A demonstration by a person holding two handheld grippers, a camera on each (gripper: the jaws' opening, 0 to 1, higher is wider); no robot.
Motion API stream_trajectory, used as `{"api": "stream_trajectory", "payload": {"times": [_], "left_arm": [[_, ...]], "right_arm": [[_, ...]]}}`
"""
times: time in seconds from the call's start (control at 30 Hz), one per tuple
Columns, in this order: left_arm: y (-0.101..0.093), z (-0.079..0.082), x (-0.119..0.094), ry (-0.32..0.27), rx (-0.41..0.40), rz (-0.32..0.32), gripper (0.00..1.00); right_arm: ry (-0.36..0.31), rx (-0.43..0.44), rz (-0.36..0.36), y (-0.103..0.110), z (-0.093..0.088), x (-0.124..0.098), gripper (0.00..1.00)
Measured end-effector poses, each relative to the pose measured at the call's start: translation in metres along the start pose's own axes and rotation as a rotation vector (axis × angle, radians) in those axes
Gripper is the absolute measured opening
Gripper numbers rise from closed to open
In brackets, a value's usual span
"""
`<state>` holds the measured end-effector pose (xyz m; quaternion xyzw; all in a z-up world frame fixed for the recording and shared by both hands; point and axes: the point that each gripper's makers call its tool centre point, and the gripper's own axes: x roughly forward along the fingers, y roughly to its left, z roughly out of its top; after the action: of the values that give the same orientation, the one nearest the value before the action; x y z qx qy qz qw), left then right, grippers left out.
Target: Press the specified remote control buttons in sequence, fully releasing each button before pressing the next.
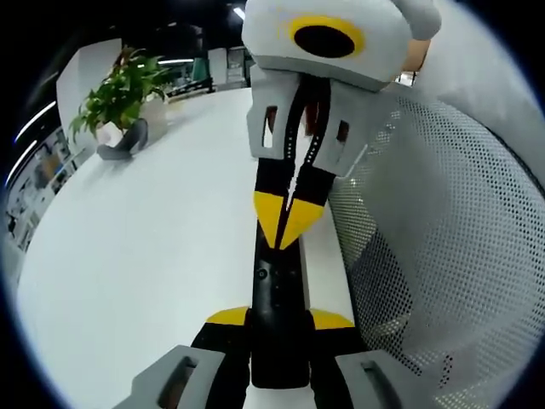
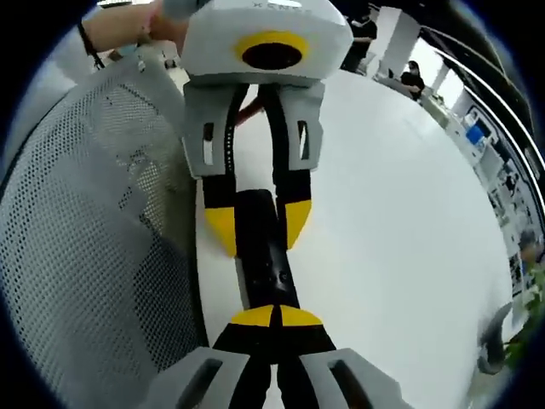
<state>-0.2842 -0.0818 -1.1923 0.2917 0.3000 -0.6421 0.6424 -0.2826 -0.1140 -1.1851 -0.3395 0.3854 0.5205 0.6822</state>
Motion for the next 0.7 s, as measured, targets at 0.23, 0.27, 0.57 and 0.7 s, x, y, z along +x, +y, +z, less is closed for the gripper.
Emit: {"api": "stream_trajectory", "payload": {"times": [0.23,0.27,0.57,0.7], "left_arm": [[0.001,0.0,0.0,-0.001,0.001,-0.003,0.24],[0.001,0.0,0.0,-0.001,0.001,-0.003,0.24],[0.0,0.0,0.0,-0.017,-0.007,-0.002,0.24],[0.0,0.0,0.0,-0.02,-0.006,-0.001,0.24]], "right_arm": [[-0.141,0.092,0.02,-0.002,0.001,-0.003,0.0],[-0.149,0.099,0.025,-0.001,0.002,-0.003,0.0],[-0.094,0.008,0.037,0.003,0.008,0.003,0.0],[-0.08,0.008,-0.001,0.003,0.01,0.002,0.0]]}}
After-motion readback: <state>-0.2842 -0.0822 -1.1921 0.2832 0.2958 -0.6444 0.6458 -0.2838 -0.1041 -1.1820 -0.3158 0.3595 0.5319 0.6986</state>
